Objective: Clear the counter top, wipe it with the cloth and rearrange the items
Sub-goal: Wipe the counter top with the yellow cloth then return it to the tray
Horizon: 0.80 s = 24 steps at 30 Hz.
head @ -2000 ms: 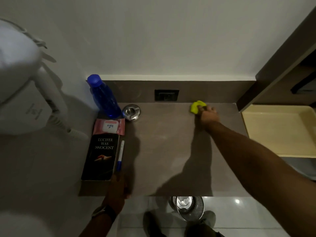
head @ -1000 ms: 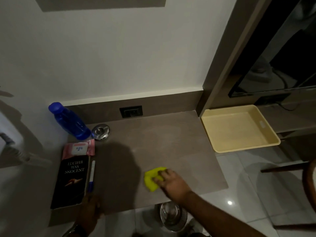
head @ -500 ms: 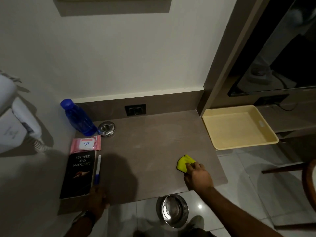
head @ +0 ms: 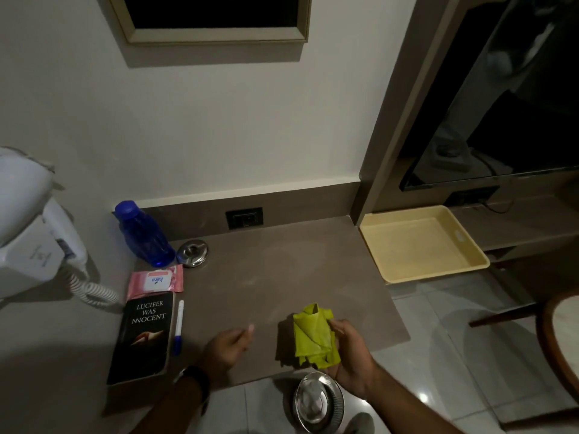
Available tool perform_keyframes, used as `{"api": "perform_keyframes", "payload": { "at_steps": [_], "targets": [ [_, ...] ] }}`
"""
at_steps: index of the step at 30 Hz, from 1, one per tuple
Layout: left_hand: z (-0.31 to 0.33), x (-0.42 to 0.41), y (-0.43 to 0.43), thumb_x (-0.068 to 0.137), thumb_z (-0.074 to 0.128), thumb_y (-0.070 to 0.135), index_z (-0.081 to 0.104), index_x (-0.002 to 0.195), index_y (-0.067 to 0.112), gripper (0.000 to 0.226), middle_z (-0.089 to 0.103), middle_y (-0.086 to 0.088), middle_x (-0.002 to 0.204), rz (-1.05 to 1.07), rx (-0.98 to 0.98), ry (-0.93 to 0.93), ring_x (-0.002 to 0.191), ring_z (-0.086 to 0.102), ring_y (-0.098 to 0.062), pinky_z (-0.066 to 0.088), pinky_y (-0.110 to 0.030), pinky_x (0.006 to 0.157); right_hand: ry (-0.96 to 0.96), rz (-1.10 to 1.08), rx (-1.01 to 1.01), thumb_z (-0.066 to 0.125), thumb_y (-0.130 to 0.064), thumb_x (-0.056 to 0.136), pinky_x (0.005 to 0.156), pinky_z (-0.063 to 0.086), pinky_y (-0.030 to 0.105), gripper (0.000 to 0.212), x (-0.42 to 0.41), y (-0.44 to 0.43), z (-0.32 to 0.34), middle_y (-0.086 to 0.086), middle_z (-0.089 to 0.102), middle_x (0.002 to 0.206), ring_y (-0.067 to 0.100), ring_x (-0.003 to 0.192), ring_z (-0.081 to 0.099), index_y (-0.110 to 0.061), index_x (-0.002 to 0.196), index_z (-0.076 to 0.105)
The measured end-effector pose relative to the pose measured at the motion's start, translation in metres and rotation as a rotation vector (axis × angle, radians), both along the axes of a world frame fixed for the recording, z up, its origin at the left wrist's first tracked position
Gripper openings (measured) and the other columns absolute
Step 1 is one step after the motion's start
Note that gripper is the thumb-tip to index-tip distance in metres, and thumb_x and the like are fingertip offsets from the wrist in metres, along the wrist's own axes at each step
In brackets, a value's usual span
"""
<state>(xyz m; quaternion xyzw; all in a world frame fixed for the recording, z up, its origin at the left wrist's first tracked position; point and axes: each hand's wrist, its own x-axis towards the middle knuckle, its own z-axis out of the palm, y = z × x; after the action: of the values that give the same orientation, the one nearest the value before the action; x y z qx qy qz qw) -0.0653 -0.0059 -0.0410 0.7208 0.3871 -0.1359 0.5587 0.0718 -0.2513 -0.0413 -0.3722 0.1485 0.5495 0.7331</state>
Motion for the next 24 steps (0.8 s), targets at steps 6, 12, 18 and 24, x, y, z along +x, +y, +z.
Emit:
{"api": "perform_keyframes", "payload": {
  "at_steps": [6,12,18,24],
  "targets": [
    [0.029,0.079,-0.065,0.087,0.054,0.074,0.076,0.114,0.029,0.057,0.079,0.004,0.110,-0.102,-0.352,-0.076,0.106,0.074,-0.017,0.057,-0.038,0.096,-0.338,0.107,-0.342,0.069,-0.039,0.096,0.097,0.061,0.046,0.041,0.015,-0.003,0.014,0.016,0.076,0.125,0.034,0.114,0.075,-0.013,0.127,0.074],
    [0.013,0.138,-0.112,0.084,0.078,0.018,0.076,0.095,0.011,0.013,0.080,-0.014,0.101,-0.029,-0.314,-0.098,0.107,0.073,-0.037,0.054,-0.057,0.100,-0.536,0.107,-0.455,0.077,-0.029,0.089,0.103,0.058,0.051,0.037,0.049,-0.050,0.001,0.016,0.079,0.116,0.032,0.114,0.075,-0.009,0.120,0.078],
    [-0.007,0.222,-0.159,0.080,0.077,-0.009,0.069,0.094,0.000,0.018,0.074,-0.029,0.105,0.006,-0.332,-0.133,0.095,0.071,-0.036,0.057,-0.049,0.095,-0.762,0.144,-0.652,0.079,-0.003,0.089,0.100,0.056,0.060,0.039,0.146,-0.112,-0.026,0.034,0.072,0.114,0.029,0.101,0.073,0.017,0.116,0.060],
    [-0.009,0.333,-0.198,0.084,0.055,-0.029,0.068,0.090,0.007,0.038,0.075,0.009,0.060,-0.083,-0.356,-0.339,0.053,0.070,0.002,0.054,-0.015,0.051,-0.949,0.245,-0.770,0.071,0.007,0.092,0.089,0.060,0.041,0.032,0.280,-0.135,-0.009,0.024,0.072,0.106,0.022,0.091,0.066,0.005,0.122,0.062]
  ]
}}
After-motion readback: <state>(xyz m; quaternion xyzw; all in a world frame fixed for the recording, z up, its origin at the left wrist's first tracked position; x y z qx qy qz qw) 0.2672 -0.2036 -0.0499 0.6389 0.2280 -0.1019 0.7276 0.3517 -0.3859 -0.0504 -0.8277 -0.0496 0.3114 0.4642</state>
